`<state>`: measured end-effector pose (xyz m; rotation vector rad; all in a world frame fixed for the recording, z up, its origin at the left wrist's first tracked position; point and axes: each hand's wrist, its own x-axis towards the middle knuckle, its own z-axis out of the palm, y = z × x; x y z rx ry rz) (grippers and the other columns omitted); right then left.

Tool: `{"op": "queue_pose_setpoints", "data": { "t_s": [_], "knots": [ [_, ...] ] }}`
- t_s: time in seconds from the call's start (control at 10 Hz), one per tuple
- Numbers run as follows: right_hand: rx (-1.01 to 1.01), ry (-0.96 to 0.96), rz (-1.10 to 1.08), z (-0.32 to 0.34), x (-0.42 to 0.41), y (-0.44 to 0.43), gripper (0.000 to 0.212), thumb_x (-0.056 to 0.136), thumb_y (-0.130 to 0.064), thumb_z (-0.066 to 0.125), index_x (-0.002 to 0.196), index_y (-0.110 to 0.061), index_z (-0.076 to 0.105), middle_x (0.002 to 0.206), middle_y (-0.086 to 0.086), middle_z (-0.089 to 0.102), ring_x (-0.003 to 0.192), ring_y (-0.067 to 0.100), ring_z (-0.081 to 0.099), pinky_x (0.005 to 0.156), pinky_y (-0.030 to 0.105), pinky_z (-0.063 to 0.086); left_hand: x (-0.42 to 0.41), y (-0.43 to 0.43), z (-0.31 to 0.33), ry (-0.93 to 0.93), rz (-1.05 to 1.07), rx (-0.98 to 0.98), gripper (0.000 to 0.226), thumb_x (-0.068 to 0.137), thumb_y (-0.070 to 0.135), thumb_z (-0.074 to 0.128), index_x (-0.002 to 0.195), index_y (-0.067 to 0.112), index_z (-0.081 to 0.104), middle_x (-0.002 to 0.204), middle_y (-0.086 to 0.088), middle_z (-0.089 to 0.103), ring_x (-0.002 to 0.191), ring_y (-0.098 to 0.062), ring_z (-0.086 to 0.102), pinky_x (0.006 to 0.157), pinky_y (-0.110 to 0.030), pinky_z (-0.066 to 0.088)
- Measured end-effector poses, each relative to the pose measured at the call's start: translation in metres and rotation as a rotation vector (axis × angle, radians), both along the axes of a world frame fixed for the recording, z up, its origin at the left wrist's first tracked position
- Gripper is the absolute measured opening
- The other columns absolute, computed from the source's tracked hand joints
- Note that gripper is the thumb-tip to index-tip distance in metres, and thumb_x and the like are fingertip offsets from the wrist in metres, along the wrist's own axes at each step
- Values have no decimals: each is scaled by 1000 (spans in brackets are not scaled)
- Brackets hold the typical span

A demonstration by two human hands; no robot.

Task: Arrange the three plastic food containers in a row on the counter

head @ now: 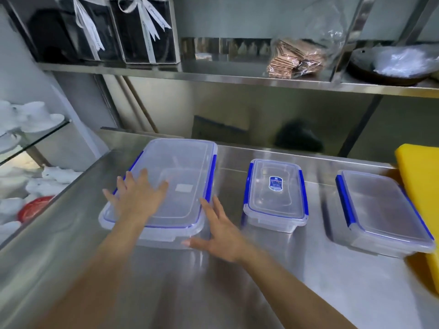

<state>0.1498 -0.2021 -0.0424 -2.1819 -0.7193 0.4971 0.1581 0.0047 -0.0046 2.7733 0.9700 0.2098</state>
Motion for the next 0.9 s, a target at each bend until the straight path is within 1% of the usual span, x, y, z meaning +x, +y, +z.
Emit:
{"op": "queue_pose_setpoints", "data": {
  "t_s": [0.1,0.2,0.3,0.4,0.5,0.6,0.7,0.8,0.9],
  "knots": [
    [5,-24,-61,-5,-8,15,97,74,-62,59,139,-43,-11,155,-10,-15,136,22,30,106,40,35,-8,21,-9,122,21,-75,75,78,77,22,142,37,18,156,-4,14,141,-29,10,106,-65,7],
    [-27,-86,-116,-7,-11,25,98,71,-65,59,140,-39,-8,156,-7,-9,133,24,36,101,41,42,-9,26,-12,124,-37,-47,75,77,77,17,141,38,16,156,-3,11,140,-28,10,104,-60,18],
    [-67,-149,-155,-5,-11,35,102,67,-67,61,141,-35,-1,156,-2,0,130,25,39,96,42,45,-7,36,-11,119,-72,-34,74,77,78,16,141,39,15,156,-2,9,141,-27,9,104,-58,20],
    [-114,-182,-167,-3,-11,47,103,66,-67,63,140,-31,2,156,1,5,126,27,44,93,42,47,-5,48,-11,126,-96,-44,74,77,78,17,141,41,14,157,0,8,141,-27,8,105,-59,20],
    [-139,-207,-179,-1,-9,53,103,63,-67,65,139,-28,7,153,5,13,119,30,50,88,42,50,-3,51,-9,129,-104,-54,73,78,77,18,141,41,13,157,0,7,142,-27,8,105,-59,19],
    [-147,-241,-179,0,-9,54,103,63,-68,65,138,-25,10,151,5,19,116,29,52,86,42,52,-4,51,-10,116,-115,-51,73,79,76,18,142,40,12,157,-1,7,142,-27,7,106,-59,19],
    [-159,-234,-190,3,-8,53,100,62,-67,66,136,-27,11,148,3,23,117,28,51,86,42,50,-4,51,-9,118,-125,-47,73,79,75,17,142,39,12,157,-2,7,142,-28,7,106,-59,18],
    [-159,-188,-174,8,-10,52,97,62,-66,68,133,-34,11,146,0,25,119,25,48,90,43,49,-4,53,-7,143,-131,-74,74,80,75,18,143,36,13,157,-6,7,142,-31,7,107,-59,17],
    [-216,-125,-120,20,-9,46,96,67,-64,65,137,-37,5,151,-1,21,129,26,39,99,45,42,-4,48,0,106,-194,-33,73,82,72,23,142,29,22,154,-11,19,140,-31,15,109,-54,17]
  ]
}}
